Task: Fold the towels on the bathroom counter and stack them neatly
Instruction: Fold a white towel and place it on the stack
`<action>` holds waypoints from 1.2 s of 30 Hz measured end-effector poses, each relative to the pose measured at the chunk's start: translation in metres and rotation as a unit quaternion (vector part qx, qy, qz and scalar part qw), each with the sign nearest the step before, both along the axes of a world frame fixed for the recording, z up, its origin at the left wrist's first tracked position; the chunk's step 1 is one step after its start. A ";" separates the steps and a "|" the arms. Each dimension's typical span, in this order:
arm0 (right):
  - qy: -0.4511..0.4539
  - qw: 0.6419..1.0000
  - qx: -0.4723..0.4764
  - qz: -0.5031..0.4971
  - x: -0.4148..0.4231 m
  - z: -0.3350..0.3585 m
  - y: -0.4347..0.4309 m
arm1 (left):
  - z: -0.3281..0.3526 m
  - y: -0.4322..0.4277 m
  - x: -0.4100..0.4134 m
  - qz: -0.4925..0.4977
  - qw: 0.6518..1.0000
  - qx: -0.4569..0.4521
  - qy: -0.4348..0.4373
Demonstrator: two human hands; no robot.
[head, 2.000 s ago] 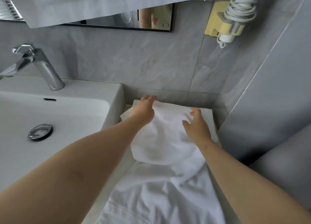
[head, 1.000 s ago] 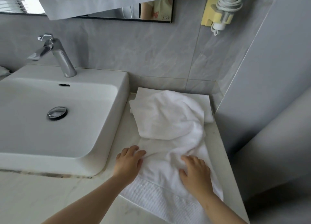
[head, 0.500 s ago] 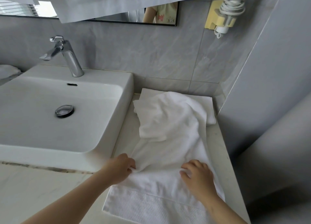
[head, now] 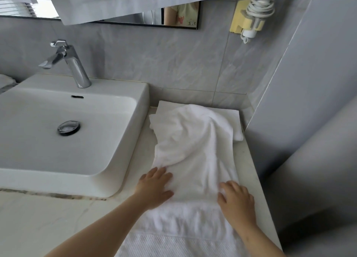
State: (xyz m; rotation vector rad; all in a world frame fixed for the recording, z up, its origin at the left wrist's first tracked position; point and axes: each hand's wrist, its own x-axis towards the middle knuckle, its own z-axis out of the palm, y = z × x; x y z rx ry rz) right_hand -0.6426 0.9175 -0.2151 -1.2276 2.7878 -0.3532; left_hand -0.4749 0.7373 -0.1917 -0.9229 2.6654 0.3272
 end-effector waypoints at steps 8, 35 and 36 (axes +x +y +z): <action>0.005 0.998 -0.059 0.020 0.008 0.004 -0.003 | 0.011 -0.006 0.024 -0.042 0.998 -0.051 -0.021; -0.218 0.959 -0.130 -0.127 -0.086 0.066 -0.119 | 0.051 -0.118 -0.085 0.265 0.934 0.146 0.191; -0.211 0.958 -0.142 -0.133 -0.093 0.064 -0.125 | 0.048 -0.123 -0.090 0.302 0.911 0.175 0.217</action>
